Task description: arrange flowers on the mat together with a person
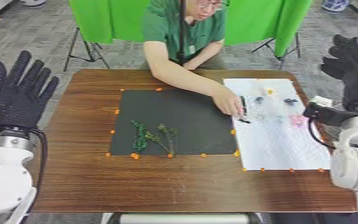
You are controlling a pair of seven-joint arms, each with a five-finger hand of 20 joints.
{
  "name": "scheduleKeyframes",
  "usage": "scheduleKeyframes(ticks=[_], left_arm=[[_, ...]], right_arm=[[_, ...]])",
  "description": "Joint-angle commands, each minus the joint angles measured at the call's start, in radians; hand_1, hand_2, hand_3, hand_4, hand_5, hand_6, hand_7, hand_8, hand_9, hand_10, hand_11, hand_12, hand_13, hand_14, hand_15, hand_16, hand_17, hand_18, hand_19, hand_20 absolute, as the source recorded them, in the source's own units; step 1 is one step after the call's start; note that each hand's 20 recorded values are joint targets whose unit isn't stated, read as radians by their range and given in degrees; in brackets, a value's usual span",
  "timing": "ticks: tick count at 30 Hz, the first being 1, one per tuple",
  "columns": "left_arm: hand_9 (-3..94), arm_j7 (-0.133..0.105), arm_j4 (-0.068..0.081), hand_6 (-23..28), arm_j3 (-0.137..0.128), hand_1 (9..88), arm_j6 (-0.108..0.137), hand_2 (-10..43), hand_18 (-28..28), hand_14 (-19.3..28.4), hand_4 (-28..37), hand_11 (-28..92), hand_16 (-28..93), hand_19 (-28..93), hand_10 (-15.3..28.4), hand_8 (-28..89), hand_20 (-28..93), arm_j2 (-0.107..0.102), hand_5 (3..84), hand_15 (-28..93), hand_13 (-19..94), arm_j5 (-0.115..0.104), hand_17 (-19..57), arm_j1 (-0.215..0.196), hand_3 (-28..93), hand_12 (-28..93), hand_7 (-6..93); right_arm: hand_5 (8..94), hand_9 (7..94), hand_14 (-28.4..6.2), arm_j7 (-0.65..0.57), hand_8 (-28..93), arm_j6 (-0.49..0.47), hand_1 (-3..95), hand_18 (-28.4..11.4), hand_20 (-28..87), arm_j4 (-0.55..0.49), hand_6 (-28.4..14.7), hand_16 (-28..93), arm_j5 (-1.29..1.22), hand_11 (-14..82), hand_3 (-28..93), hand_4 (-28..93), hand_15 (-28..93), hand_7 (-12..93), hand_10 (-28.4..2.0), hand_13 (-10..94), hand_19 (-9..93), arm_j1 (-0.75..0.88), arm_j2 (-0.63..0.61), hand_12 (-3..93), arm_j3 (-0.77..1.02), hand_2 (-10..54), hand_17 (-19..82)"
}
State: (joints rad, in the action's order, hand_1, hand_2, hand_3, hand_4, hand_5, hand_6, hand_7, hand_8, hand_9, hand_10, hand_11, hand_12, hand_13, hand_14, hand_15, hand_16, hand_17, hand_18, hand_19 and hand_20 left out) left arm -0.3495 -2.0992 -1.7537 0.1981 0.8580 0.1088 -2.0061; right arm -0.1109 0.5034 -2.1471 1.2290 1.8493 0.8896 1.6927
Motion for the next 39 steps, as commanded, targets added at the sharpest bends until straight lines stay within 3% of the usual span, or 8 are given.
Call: scheduleKeyframes(ticks=[1,5,11,15,19,31,36,39], left_arm=[[22.3,-0.016,0.007,5.0,-0.029,32.1,-0.026,15.8,8.1,6.9,-28.3,10,-8,18,11.2,-10,8,0.018,30.5,10,12,0.006,-4.1,-0.053,46,5,8.1],[22.1,-0.015,0.002,4.9,-0.043,31.8,-0.028,15.9,7.9,6.9,-28.3,9,-8,18,11.0,-10,8,0.023,30.1,10,12,0.018,-4.1,-0.063,46,4,7.9],[22.2,-0.021,0.0,4.7,-0.056,30.8,-0.03,15.7,7.8,6.9,-28.3,10,-8,18,10.9,-10,8,0.044,30.0,10,12,0.006,-4.1,-0.083,48,4,8.2],[24.2,-0.022,-0.003,5.2,-0.077,31.7,-0.053,15.9,8.0,7.2,-28.3,10,-8,18,11.4,-10,8,0.061,31.6,10,12,-0.004,-4.2,-0.1,46,4,8.0],[27.7,-0.033,-0.011,6.0,-0.096,31.9,-0.043,16.4,8.6,8.1,-28.3,11,-8,19,12.7,-9,8,0.067,34.1,11,14,-0.006,-4.1,-0.109,45,5,7.3],[29.3,-0.05,-0.015,5.6,-0.088,30.6,-0.036,16.5,9.6,8.8,-28.3,11,-8,20,13.1,-9,8,0.075,33.9,12,15,-0.026,-4.4,-0.106,47,6,7.6],[29.4,-0.043,-0.019,5.7,-0.086,29.7,-0.031,16.1,9.7,9.1,-28.3,11,-7,20,13.0,-9,8,0.072,34.3,12,15,-0.023,-4.4,-0.108,50,6,8.1],[29.4,-0.011,-0.009,6.1,-0.085,28.0,-0.012,15.4,9.7,9.2,-28.3,11,-8,21,13.1,-9,8,0.056,35.0,13,16,-0.002,-4.4,-0.088,55,6,8.1]], right_arm=[[38.8,36.8,-19.4,0.087,-7,-0.119,9.7,-19.7,10,0.002,-7.1,18,-0.207,3.9,65,-26,21,8,-18.3,26,42,0.049,0.023,15.8,0.053,13.5,9],[38.6,36.7,-19.0,0.105,-6,-0.246,9.1,-19.4,10,-0.019,-6.9,19,-0.235,3.4,65,-26,20,8,-17.8,26,42,0.101,0.074,16.0,0.135,13.6,8],[38.1,36.5,-18.9,0.103,-6,-0.261,8.8,-19.4,11,-0.003,-6.7,20,-0.232,3.2,65,-27,18,7,-17.5,27,41,0.05,0.051,16.1,0.071,13.5,8],[37.6,36.5,-18.5,0.132,-6,-0.216,8.9,-19.4,11,0.044,-6.3,20,-0.247,3.2,66,-26,18,7,-17.3,27,40,-0.036,0.016,16.3,-0.057,13.7,8],[37.1,36.2,-18.4,0.154,-6,-0.185,9.0,-19.4,11,0.064,-6.1,21,-0.239,3.1,66,-26,17,7,-17.0,28,39,-0.092,0.001,16.3,-0.127,13.7,9],[36.9,36.7,-17.8,0.164,-6,-0.034,6.8,-19.3,12,0.043,-5.7,24,-0.266,3.4,65,-28,15,8,-16.4,28,37,-0.143,-0.052,16.7,-0.218,14.5,9],[36.7,36.8,-17.8,0.158,-6,0.03,6.9,-19.5,13,0.04,-5.9,24,-0.256,3.4,65,-28,15,8,-16.5,29,37,-0.193,-0.057,16.8,-0.295,14.7,9],[36.7,36.8,-17.8,0.134,-6,0.058,6.6,-19.5,13,0.038,-5.9,24,-0.231,3.4,66,-28,15,8,-16.6,29,37,-0.228,-0.062,16.9,-0.342,14.7,9]])
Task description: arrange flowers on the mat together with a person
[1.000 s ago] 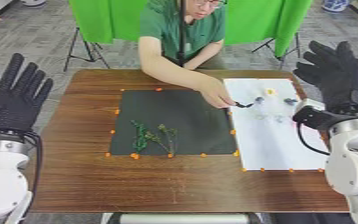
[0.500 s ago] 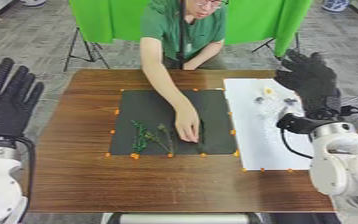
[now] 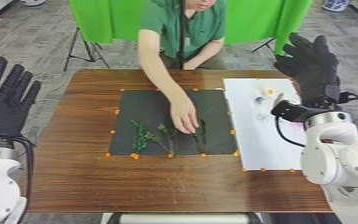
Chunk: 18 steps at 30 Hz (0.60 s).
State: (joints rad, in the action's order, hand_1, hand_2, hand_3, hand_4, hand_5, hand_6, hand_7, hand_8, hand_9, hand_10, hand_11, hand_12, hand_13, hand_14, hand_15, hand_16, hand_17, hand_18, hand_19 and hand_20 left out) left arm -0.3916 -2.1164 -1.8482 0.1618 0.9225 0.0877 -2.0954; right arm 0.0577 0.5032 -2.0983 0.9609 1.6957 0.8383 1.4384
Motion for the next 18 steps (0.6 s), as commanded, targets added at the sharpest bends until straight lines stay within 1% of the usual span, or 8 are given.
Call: scheduleKeyframes(ticks=[1,3,6,9,14,15,17,18], left_arm=[[29.5,0.029,0.014,6.3,0.02,27.2,0.024,15.0,9.7,9.3,-28.3,11,-7,21,13.1,-9,9,-0.012,35.4,13,16,0.018,-4.4,0.014,58,6,8.0],[29.7,0.025,0.014,6.7,0.033,26.1,0.014,14.2,9.8,9.4,-28.3,12,-7,21,13.4,-8,9,-0.007,36.3,13,16,0.008,-4.4,0.021,62,6,7.9],[29.8,0.032,0.016,6.8,0.049,26.3,0.007,13.7,9.8,9.4,-28.3,12,-8,21,13.4,-8,9,-0.007,36.6,13,16,0.017,-4.4,0.035,63,6,8.0],[29.8,0.031,0.01,6.9,0.04,26.1,0.008,13.6,9.8,9.5,-28.3,12,-8,21,13.4,-8,9,-0.01,36.9,13,16,0.027,-4.4,0.023,63,6,8.1],[30.1,0.021,0.006,6.9,0.034,26.4,0.012,13.4,9.8,9.6,-28.3,12,-8,21,13.5,-8,9,-0.005,37.4,14,16,0.018,-4.4,0.013,64,6,8.2],[30.2,0.018,0.005,6.9,0.034,26.4,0.011,13.4,9.8,9.6,-28.3,12,-8,21,13.5,-8,9,-0.006,37.6,14,16,0.019,-4.4,0.013,64,6,8.1],[30.2,0.015,0.002,6.9,0.029,26.5,0.009,13.3,9.8,9.6,-28.3,12,-8,21,13.5,-8,8,-0.004,37.6,14,16,0.02,-4.4,0.006,64,6,8.1],[30.2,0.018,0.005,6.9,0.03,26.4,0.009,13.3,9.8,9.7,-28.3,12,-8,21,13.4,-8,8,-0.004,37.6,14,16,0.02,-4.4,0.01,64,6,8.1]], right_arm=[[36.4,36.8,-17.8,-0.045,-6,0.062,6.8,-19.5,13,-0.011,-5.9,24,0.045,3.4,66,-28,16,8,-16.7,29,37,-0.083,-0.016,17.0,-0.096,14.5,9],[35.7,36.5,-17.9,-0.053,-6,0.085,7.4,-19.5,13,-0.015,-6.0,24,0.05,3.4,67,-28,16,8,-17.4,29,37,-0.096,-0.025,17.2,-0.116,13.9,9],[35.3,35.9,-18.0,-0.024,-6,0.093,7.3,-19.5,13,-0.02,-6.1,24,0.053,3.2,69,-28,16,8,-18.0,28,37,-0.103,-0.039,17.4,-0.137,12.9,9],[34.8,35.6,-17.7,-0.041,-6,0.13,7.6,-19.4,13,-0.02,-6.0,25,0.08,3.1,70,-27,15,8,-18.0,28,36,-0.14,-0.044,17.6,-0.186,12.2,9],[34.6,35.0,-17.4,-0.115,-6,0.204,9.3,-19.3,13,-0.03,-6.0,25,0.133,2.9,70,-26,14,8,-18.1,28,35,-0.197,-0.029,17.8,-0.271,10.9,9],[34.6,35.0,-17.5,-0.162,-6,0.219,9.8,-19.3,13,-0.037,-6.0,25,0.158,2.9,70,-26,14,8,-18.2,28,35,-0.211,-0.028,17.9,-0.287,10.6,9],[34.7,34.9,-17.4,-0.425,-6,0.272,14.0,-19.2,13,-0.045,-6.1,26,0.395,2.8,70,-25,14,8,-18.3,27,35,-0.275,-0.018,17.9,-0.346,7.9,9],[35.6,34.9,-17.2,-0.522,-6,0.246,17.7,-19.1,13,-0.039,-6.3,25,0.531,2.8,69,-24,14,9,-18.3,26,35,-0.289,-0.013,17.9,-0.361,6.1,8]])
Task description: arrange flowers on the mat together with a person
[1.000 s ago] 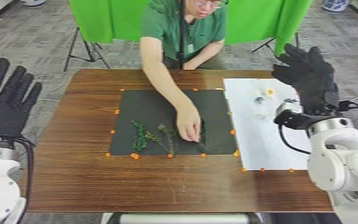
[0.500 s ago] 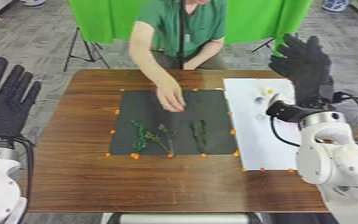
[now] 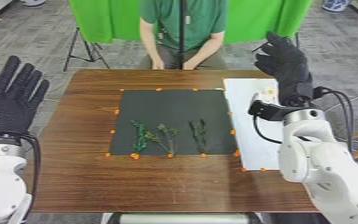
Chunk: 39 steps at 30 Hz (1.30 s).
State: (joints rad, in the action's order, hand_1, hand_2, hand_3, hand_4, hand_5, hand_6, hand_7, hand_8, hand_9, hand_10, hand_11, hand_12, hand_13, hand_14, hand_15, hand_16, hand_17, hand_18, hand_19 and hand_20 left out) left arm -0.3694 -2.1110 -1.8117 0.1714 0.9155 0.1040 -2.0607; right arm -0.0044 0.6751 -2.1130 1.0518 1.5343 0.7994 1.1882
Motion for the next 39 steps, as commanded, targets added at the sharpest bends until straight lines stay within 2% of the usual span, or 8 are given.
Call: scheduleKeyframes(ticks=[1,6,7,8,9,16,23,39], left_arm=[[30.2,-0.008,-0.001,6.9,-0.007,26.5,-0.001,13.3,9.9,9.7,-28.3,12,-8,21,13.4,-8,8,0.004,37.6,14,16,0.002,-4.4,-0.026,64,6,8.1],[30.4,-0.007,-0.002,6.9,-0.006,26.6,0.0,13.2,9.9,9.7,-28.3,13,-8,21,13.6,-8,9,0.006,37.8,14,17,0.002,-4.4,-0.028,64,6,8.3],[30.4,-0.009,-0.004,6.9,-0.006,26.6,0.0,13.2,9.9,9.8,-28.3,12,-8,21,13.6,-8,9,0.005,37.8,14,17,0.0,-4.4,-0.03,64,6,8.4],[30.4,-0.009,-0.004,7.0,-0.007,26.6,0.002,13.2,9.9,9.8,-28.3,12,-8,21,13.6,-8,8,0.004,37.9,14,17,0.0,-4.4,-0.03,64,6,8.4],[30.4,-0.011,-0.005,6.9,-0.01,26.7,0.003,13.2,9.9,9.8,-28.3,12,-8,22,13.6,-8,9,0.004,37.9,14,17,0.0,-4.4,-0.034,64,6,8.4],[31.1,-0.016,-0.013,7.0,-0.016,26.5,0.009,13.1,10.3,11.7,-28.3,13,-6,22,13.6,-8,9,0.013,39.2,17,19,-0.004,-4.6,-0.053,65,7,9.6],[32.0,-0.023,-0.022,7.1,-0.029,26.6,0.011,13.1,10.7,12.2,-28.3,13,-6,23,13.8,-8,9,0.021,39.4,18,20,-0.006,-4.8,-0.077,65,7,9.7],[32.6,-0.024,-0.019,7.2,-0.021,26.5,0.012,12.8,10.8,12.1,-28.3,14,-6,23,13.9,-8,9,0.022,39.5,18,20,-0.008,-4.7,-0.084,65,7,9.8]], right_arm=[[36.4,35.0,-17.2,-0.579,-6,0.029,20.2,-18.9,13,-0.022,-6.6,25,0.601,2.8,69,-23,14,9,-18.4,25,36,-0.15,0.031,17.8,-0.132,4.1,8],[35.5,33.0,-13.8,-0.917,-7,-0.476,29.6,-16.3,10,0.001,-5.3,20,1.201,2.6,73,-22,10,12,-15.9,23,37,-0.263,0.043,17.3,-0.237,-7.0,8],[35.1,32.8,-13.5,-0.372,-8,-0.59,29.9,-16.0,10,-0.029,-5.2,20,1.035,2.4,73,-22,9,13,-15.7,23,37,0.354,0.024,17.3,0.573,-8.1,8],[34.5,32.4,-13.4,-0.497,-8,-0.536,30.5,-15.7,10,0.076,-4.9,21,1.122,2.2,74,-23,8,13,-15.5,23,36,0.141,-0.04,17.5,0.301,-9.2,9],[34.3,32.2,-13.4,-0.355,-8,-0.555,31.0,-15.6,11,0.005,-4.8,21,1.133,2.1,75,-23,8,13,-15.2,22,36,0.406,0.003,17.6,0.578,-9.4,9],[33.5,31.4,-14.6,-0.468,-8,-0.731,32.9,-15.3,13,0.018,-4.0,23,1.364,2.2,78,-27,8,14,-15.6,20,38,0.39,-0.029,19.5,0.541,-9.5,9],[33.7,32.2,-15.2,-0.472,-7,-0.78,33.2,-16.5,16,0.077,-4.2,26,1.393,2.5,77,-28,12,14,-15.9,21,43,0.365,-0.064,21.4,0.515,-9.5,9],[34.4,36.0,-10.5,-0.427,-10,-0.684,50.6,-17.2,27,0.113,-2.8,25,1.354,7.0,55,-28,29,20,-12.4,32,56,0.33,-0.076,21.4,0.475,-9.5,15]])
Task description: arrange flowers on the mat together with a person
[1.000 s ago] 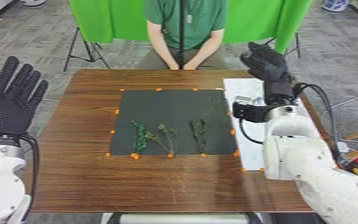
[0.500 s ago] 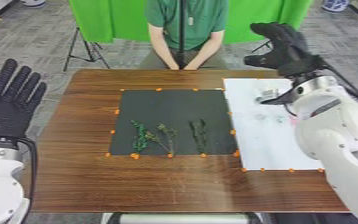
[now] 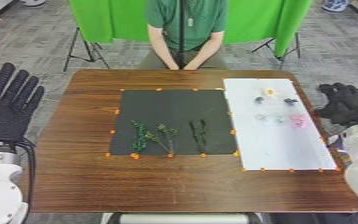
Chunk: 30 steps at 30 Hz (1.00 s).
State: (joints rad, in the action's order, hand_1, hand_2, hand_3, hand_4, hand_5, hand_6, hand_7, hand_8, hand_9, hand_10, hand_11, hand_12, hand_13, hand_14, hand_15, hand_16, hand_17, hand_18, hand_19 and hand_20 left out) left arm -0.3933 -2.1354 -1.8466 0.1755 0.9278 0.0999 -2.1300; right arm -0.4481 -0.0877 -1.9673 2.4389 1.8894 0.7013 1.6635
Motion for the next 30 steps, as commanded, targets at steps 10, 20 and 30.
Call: scheduleKeyframes(ticks=[10,20,30], left_arm=[[32.5,0.011,0.011,7.1,0.026,26.5,0.003,12.8,10.9,12.1,-28.3,14,-6,23,13.9,-8,9,0.003,39.5,18,20,0.0,-4.8,-0.004,65,7,9.9],[32.6,0.009,0.012,7.1,0.037,26.7,0.003,12.5,10.9,12.0,-28.3,14,-6,23,13.9,-8,9,0.003,39.6,18,21,-0.005,-4.7,0.002,65,8,10.0],[32.7,0.01,0.008,7.2,0.027,26.7,0.011,12.5,10.9,12.0,-28.3,14,-6,23,13.9,-8,9,0.005,39.7,18,21,-0.008,-4.6,-0.006,65,7,10.1]], right_arm=[[35.1,37.2,-8.1,0.172,-12,0.007,52.1,-14.7,26,0.02,-1.4,24,-0.08,8.4,58,-28,25,23,-9.1,33,55,-0.142,0.029,20.0,-0.098,-9.5,16],[36.5,38.3,-7.0,0.17,-12,-0.087,57.0,-15.0,32,0.112,-1.2,24,-0.068,8.9,53,-28,25,24,-9.0,36,60,-0.325,0.046,19.1,-0.298,-9.5,18],[42.6,45.8,-5.5,0.187,-14,-0.103,55.8,-14.5,35,0.18,0.6,23,-0.087,12.4,58,-28,29,27,-8.3,45,62,-0.376,0.055,18.0,-0.382,-9.5,22]])
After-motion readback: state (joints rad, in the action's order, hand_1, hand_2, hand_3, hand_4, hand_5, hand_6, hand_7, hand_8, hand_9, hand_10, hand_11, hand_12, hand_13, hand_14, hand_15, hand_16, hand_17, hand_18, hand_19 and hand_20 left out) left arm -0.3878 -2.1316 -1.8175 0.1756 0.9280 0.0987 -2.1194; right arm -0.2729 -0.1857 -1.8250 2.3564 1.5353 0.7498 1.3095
